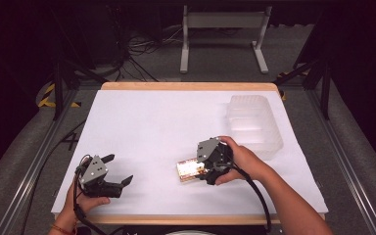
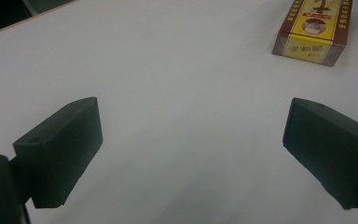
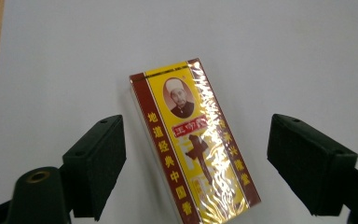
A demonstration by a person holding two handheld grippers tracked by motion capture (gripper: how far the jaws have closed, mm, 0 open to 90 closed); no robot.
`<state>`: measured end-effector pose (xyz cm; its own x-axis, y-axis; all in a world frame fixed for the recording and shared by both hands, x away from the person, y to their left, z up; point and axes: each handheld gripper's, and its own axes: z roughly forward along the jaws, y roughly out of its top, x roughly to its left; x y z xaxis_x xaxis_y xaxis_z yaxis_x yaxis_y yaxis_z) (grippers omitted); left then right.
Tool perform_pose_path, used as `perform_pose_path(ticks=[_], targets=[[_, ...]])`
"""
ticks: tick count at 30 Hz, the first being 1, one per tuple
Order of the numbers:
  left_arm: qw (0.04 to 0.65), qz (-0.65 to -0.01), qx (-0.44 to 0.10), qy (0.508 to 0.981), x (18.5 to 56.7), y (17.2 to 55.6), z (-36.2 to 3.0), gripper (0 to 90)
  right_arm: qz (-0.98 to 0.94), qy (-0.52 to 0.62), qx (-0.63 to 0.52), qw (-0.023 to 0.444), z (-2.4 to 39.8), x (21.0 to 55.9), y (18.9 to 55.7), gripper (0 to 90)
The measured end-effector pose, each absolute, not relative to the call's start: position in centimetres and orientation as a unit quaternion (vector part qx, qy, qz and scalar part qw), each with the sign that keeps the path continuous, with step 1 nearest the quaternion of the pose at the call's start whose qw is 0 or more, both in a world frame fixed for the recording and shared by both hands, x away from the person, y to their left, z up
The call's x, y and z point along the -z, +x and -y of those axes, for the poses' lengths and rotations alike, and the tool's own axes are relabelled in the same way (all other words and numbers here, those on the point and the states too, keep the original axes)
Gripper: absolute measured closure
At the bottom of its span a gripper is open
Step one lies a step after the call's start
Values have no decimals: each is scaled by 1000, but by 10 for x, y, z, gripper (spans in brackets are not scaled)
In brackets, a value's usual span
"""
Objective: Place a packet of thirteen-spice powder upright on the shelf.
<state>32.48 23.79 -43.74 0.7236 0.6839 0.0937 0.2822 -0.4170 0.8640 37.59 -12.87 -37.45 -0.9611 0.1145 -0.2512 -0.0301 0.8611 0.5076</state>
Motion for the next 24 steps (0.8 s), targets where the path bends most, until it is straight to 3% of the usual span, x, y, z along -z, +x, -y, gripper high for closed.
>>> perform_pose_path(ticks=[24], targets=[[440, -320, -233, 806, 440, 305, -253, 53, -981, -46, -175, 69, 67, 405, 404, 213]])
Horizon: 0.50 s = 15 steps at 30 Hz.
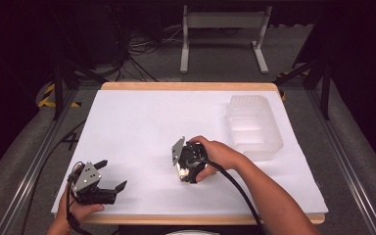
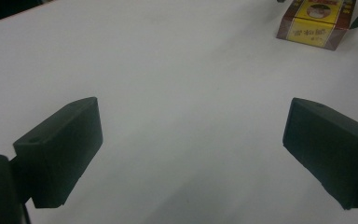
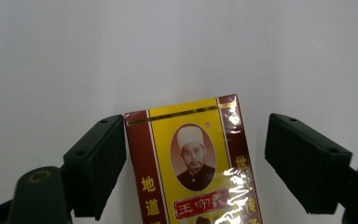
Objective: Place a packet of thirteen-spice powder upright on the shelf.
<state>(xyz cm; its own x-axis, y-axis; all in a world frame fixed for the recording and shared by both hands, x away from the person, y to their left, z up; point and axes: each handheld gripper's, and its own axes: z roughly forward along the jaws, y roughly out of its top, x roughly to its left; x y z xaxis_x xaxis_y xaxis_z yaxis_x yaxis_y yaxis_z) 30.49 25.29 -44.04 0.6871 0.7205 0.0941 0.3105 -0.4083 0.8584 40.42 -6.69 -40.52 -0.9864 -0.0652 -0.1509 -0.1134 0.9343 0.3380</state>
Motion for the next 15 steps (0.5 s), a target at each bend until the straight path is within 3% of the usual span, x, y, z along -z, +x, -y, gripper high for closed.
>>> perform_pose_path(ticks=[15], targets=[[442, -318, -230, 807, 441, 306, -253, 53, -988, -75, -128, 47, 48, 416, 407, 302]])
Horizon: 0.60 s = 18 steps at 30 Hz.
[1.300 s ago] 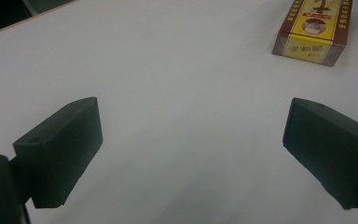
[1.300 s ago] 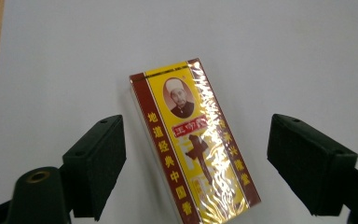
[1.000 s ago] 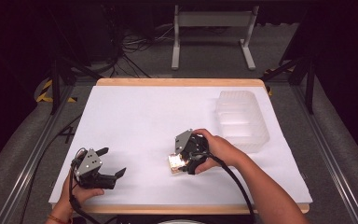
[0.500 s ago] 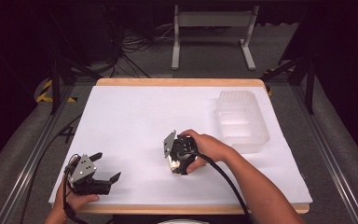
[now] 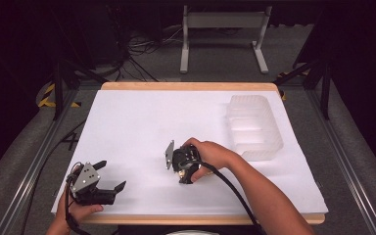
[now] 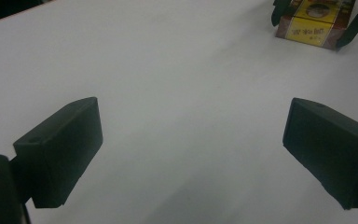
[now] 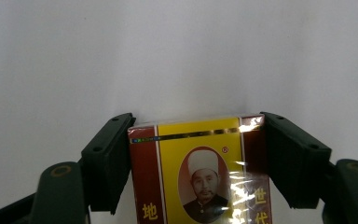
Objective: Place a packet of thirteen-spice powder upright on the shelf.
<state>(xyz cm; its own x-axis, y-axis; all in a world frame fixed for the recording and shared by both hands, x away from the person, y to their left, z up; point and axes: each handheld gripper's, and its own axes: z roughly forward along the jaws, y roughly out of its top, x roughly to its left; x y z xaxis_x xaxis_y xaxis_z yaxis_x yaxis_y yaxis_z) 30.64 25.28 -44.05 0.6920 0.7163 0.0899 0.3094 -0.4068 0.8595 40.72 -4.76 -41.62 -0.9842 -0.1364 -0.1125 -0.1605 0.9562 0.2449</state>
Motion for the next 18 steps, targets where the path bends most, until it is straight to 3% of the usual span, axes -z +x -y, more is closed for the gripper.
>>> perform_pose_path(ticks=[7, 18], targets=[[444, -312, -228, 808, 440, 309, -251, 53, -986, -59, -139, 66, 52, 408, 407, 323], [445, -314, -224, 808, 440, 311, -248, 52, -963, 12, -248, 101, 87, 376, 399, 328]])
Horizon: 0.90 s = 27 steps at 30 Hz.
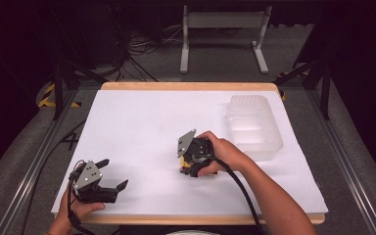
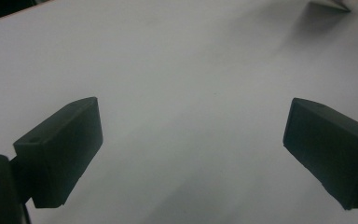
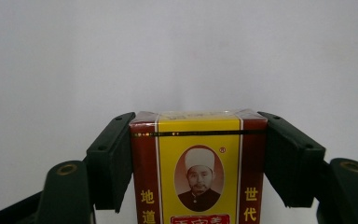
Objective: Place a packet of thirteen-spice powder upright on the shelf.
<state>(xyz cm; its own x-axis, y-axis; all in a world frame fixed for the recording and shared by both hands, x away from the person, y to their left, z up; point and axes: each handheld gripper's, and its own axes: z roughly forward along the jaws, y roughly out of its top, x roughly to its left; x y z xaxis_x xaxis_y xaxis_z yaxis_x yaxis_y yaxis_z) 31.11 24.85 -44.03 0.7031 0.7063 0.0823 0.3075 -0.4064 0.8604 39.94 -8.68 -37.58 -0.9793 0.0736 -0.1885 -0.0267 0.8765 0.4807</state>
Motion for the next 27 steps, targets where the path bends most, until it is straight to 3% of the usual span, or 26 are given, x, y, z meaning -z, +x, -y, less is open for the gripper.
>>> perform_pose_path(ticks=[8, 27], targets=[[445, -313, -222, 809, 441, 313, -247, 52, -939, 57, -315, 127, 112, 353, 391, 329], [447, -309, -218, 810, 441, 316, -244, 52, -847, 197, -427, 248, 147, 317, 391, 330]])
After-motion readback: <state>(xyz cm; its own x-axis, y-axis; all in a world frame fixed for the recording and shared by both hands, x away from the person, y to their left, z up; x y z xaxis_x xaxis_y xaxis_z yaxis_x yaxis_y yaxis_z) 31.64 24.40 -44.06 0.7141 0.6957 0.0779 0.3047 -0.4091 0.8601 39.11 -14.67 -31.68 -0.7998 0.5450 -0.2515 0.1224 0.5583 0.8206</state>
